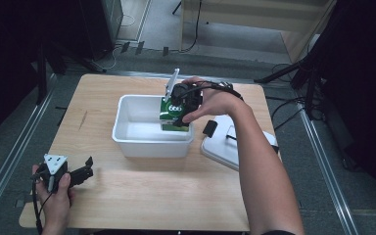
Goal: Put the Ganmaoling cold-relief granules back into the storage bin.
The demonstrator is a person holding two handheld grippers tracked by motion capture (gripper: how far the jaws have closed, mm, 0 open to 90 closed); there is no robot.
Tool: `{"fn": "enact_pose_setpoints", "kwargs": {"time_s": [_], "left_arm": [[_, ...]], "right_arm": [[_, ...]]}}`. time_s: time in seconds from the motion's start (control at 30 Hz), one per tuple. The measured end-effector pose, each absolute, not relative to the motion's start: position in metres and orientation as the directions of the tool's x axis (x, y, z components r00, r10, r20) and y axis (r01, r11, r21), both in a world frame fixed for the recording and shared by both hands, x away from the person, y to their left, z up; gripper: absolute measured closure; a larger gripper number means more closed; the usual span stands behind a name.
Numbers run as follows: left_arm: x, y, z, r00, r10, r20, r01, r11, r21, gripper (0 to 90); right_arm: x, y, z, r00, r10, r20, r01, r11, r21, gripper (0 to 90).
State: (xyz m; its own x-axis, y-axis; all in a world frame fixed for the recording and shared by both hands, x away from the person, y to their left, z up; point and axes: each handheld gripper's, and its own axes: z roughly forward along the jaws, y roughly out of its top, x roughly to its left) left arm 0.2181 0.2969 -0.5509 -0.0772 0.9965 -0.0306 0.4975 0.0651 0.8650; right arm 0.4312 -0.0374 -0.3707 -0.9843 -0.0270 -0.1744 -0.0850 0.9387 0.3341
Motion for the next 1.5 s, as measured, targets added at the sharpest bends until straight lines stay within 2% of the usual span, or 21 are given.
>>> {"fn": "enact_pose_setpoints", "kwargs": {"time_s": [0.43, 0.6, 0.97, 1.37, 1.5], "left_arm": [[0.218, 0.297, -0.551, -0.077, 0.996, -0.032, 0.496, 0.067, 0.866, 0.7], [0.218, 0.297, -0.551, -0.076, 0.997, -0.031, 0.498, 0.065, 0.865, 0.6], [0.218, 0.297, -0.551, -0.075, 0.997, -0.031, 0.499, 0.064, 0.864, 0.6], [0.218, 0.298, -0.551, -0.075, 0.996, -0.036, 0.499, 0.069, 0.864, 0.6], [0.218, 0.298, -0.551, -0.076, 0.996, -0.038, 0.499, 0.071, 0.864, 0.6]], "right_arm": [[0.435, -0.035, -0.394, -0.987, -0.026, -0.156, -0.073, 0.949, 0.306, 15.7], [0.439, -0.036, -0.402, -0.990, -0.024, -0.139, -0.068, 0.943, 0.325, 15.7], [0.442, -0.030, -0.418, -0.992, -0.037, -0.121, -0.071, 0.955, 0.288, 15.5], [0.444, -0.031, -0.426, -0.994, 0.021, -0.106, -0.011, 0.955, 0.298, 15.1], [0.446, -0.030, -0.431, -0.994, 0.008, -0.109, -0.023, 0.958, 0.287, 14.8]]}}
